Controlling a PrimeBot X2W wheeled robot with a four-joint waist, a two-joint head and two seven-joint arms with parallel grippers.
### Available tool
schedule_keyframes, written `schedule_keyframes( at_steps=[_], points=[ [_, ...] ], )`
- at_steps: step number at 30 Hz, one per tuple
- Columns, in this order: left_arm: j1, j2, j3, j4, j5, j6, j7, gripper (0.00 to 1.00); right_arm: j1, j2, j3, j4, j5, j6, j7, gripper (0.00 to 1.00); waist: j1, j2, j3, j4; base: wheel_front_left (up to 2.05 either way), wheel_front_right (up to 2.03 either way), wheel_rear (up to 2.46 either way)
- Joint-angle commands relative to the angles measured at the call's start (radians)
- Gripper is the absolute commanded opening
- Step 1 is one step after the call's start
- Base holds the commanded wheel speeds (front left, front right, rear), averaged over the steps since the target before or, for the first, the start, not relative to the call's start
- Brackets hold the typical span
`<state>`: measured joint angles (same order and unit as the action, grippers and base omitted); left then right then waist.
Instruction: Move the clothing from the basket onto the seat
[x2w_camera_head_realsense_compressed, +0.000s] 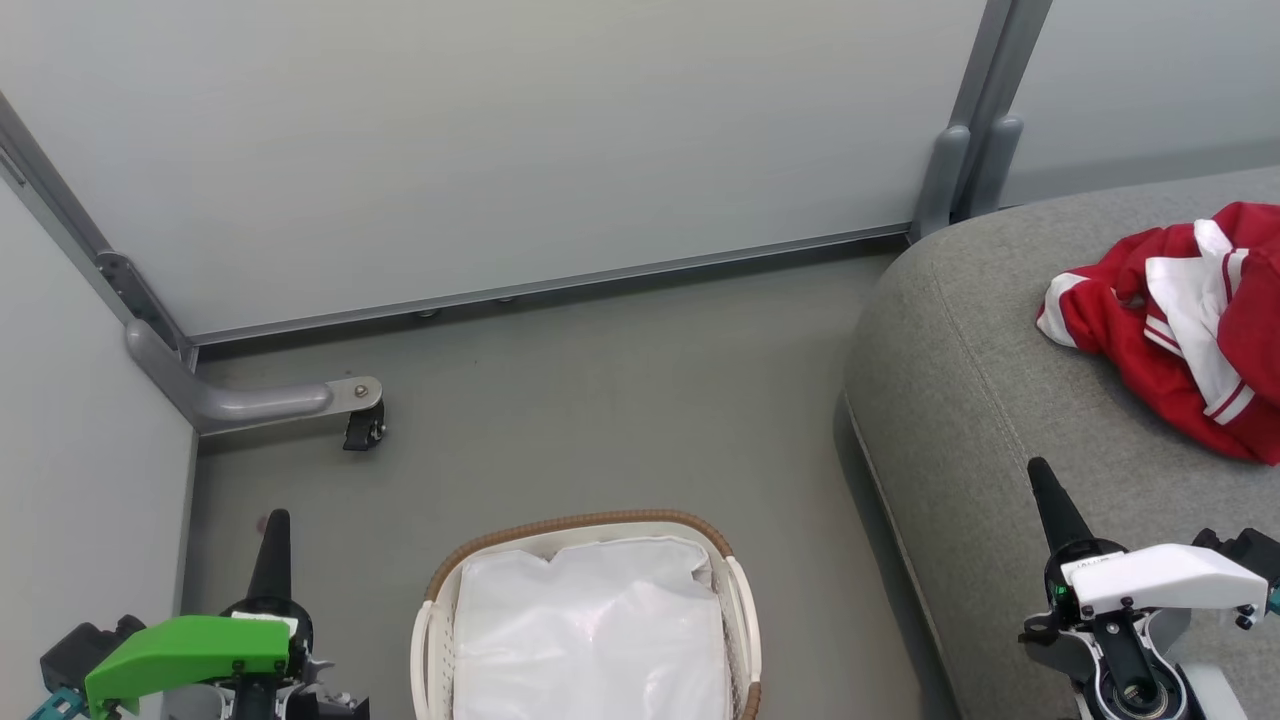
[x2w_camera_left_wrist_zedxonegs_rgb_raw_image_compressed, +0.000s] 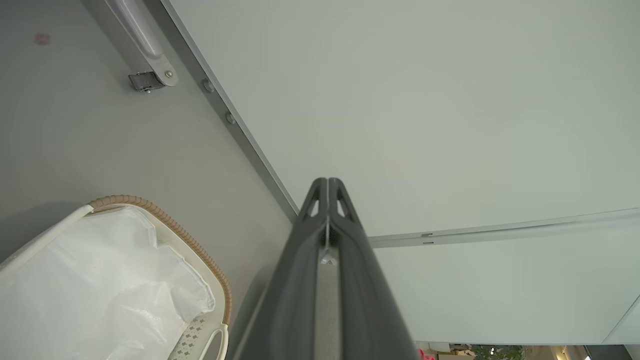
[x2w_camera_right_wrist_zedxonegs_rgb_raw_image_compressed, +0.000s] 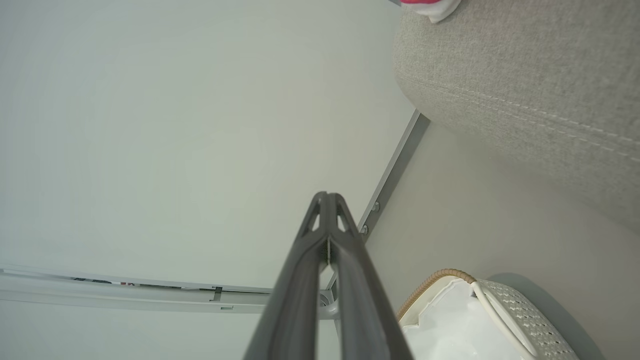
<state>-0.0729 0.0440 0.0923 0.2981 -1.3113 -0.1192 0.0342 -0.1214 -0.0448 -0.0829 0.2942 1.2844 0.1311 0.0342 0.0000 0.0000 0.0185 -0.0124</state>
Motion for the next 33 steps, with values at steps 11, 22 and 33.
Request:
schedule_keyframes(
  at_steps=[11, 22, 33],
  points=[
    [-0.029, 0.009, 0.011, -0.024, -0.104, -0.008, 0.028, 0.00, 0.009, -0.007, -0.013, -0.024, 0.113, 0.000, 0.028, 0.00, 0.0000, 0.0000, -0.004, 0.003, 0.00, 0.00, 0.00],
    [-0.034, 0.009, 0.016, -0.036, -0.182, -0.011, 0.050, 0.00, 0.013, -0.007, -0.021, -0.035, 0.199, 0.000, 0.050, 0.00, 0.0000, 0.0000, -0.008, 0.007, 0.00, 0.00, 0.00],
    [-0.041, 0.009, 0.021, -0.049, -0.256, -0.012, 0.070, 0.00, 0.015, -0.008, -0.029, -0.046, 0.279, 0.000, 0.071, 0.00, 0.0000, 0.0000, -0.012, 0.010, 0.00, 0.00, 0.00]
  ],
)
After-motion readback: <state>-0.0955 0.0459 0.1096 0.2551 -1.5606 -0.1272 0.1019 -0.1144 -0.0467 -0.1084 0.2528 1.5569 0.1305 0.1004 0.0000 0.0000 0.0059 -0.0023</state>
